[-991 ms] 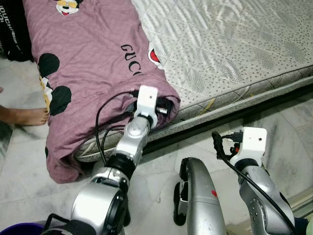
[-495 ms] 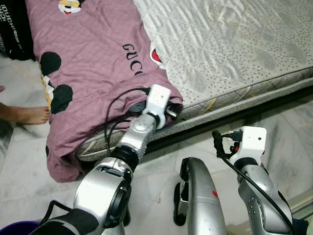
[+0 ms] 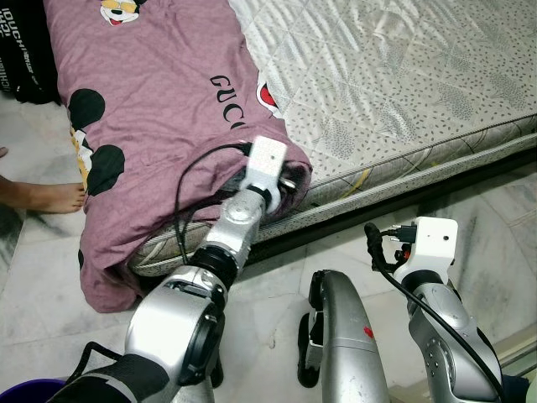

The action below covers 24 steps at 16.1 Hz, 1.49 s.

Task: Clean up the room

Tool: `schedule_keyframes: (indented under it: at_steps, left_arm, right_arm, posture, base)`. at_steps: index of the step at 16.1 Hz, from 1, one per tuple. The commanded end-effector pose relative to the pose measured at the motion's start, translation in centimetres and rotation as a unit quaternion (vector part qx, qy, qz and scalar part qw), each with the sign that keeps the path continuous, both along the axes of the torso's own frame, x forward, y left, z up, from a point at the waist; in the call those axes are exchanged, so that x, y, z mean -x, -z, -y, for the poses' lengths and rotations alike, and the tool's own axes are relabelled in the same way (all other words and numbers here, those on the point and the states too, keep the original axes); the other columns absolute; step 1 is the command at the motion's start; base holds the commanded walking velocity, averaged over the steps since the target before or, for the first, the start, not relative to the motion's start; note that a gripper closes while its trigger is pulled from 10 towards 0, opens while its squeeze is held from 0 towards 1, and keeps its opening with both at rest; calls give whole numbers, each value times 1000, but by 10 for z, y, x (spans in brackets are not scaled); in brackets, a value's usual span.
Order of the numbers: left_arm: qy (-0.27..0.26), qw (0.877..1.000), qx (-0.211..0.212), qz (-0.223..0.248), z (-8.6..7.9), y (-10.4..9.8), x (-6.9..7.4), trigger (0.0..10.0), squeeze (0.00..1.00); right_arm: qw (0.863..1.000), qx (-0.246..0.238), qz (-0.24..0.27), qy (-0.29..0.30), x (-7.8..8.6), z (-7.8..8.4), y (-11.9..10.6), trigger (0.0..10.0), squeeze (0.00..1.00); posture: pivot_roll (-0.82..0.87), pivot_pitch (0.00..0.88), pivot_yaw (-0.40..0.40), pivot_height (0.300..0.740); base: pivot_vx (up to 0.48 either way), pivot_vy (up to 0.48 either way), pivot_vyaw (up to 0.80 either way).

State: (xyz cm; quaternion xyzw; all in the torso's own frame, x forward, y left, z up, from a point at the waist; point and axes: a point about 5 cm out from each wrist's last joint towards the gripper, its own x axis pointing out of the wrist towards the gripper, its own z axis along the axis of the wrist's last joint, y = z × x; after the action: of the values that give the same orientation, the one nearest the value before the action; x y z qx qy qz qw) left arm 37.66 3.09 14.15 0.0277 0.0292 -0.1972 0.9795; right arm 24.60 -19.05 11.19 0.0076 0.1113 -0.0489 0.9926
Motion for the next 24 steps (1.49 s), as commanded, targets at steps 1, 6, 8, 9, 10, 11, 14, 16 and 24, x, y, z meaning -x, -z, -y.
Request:
schedule_keyframes:
  at_steps: [1, 6, 8, 9, 10, 11, 14, 16, 24]
  left_arm:
    - [-12, 1000, -1, -5, -3, 1, -1, 0, 0]
    - [-16, 1000, -6, -2, -8, -1, -4, 0, 0]
    - [-14, 1000, -7, 1, -6, -1, -3, 0, 0]
    - [-13, 1000, -8, 1, -6, -1, -3, 0, 0]
    - [-14, 1000, -8, 3, -5, -1, -3, 0, 0]
    - [-15, 1000, -8, 3, -5, -1, -3, 0, 0]
    - [-18, 1000, -9, 5, -5, -2, -4, 0, 0]
    - [-16, 1000, -10, 7, -4, -3, -4, 0, 0]
    - [20, 1000, -17, 9, 12, 1, 4, 0, 0]
  right_arm:
    - [1000, 0, -13, 10, 3, 3, 7, 10000, 0]
    - [1000, 0, -11, 11, 2, 3, 6, 10000, 0]
    - [1000, -1, -11, 11, 2, 3, 6, 10000, 0]
    - [1000, -1, -11, 11, 2, 3, 6, 10000, 0]
    - [1000, -2, -11, 11, 2, 2, 7, 10000, 0]
    - [1000, -2, -11, 11, 1, 2, 7, 10000, 0]
    - [1000, -2, -11, 11, 1, 2, 7, 10000, 0]
    - [1000, -3, -11, 11, 1, 3, 7, 10000, 0]
    - [1000, -2, -13, 11, 2, 2, 8, 10000, 0]
  posture:
    - [-137, 245, -19, 576]
    - [-137, 243, -20, 576]
    - [-136, 243, -20, 576]
    - [-136, 243, -20, 576]
    - [-135, 243, -19, 576]
    - [-135, 244, -19, 576]
    - [-135, 245, -19, 576]
    - [-134, 245, -19, 576]
    - [-134, 242, -18, 576]
  base:
    - [0, 0, 0]
    - [0, 0, 0]
    - [0, 0, 0]
    - [0, 0, 0]
    - [0, 0, 0]
    - [0, 0, 0]
    - [0, 0, 0]
    - [0, 0, 0]
    - [0, 0, 0]
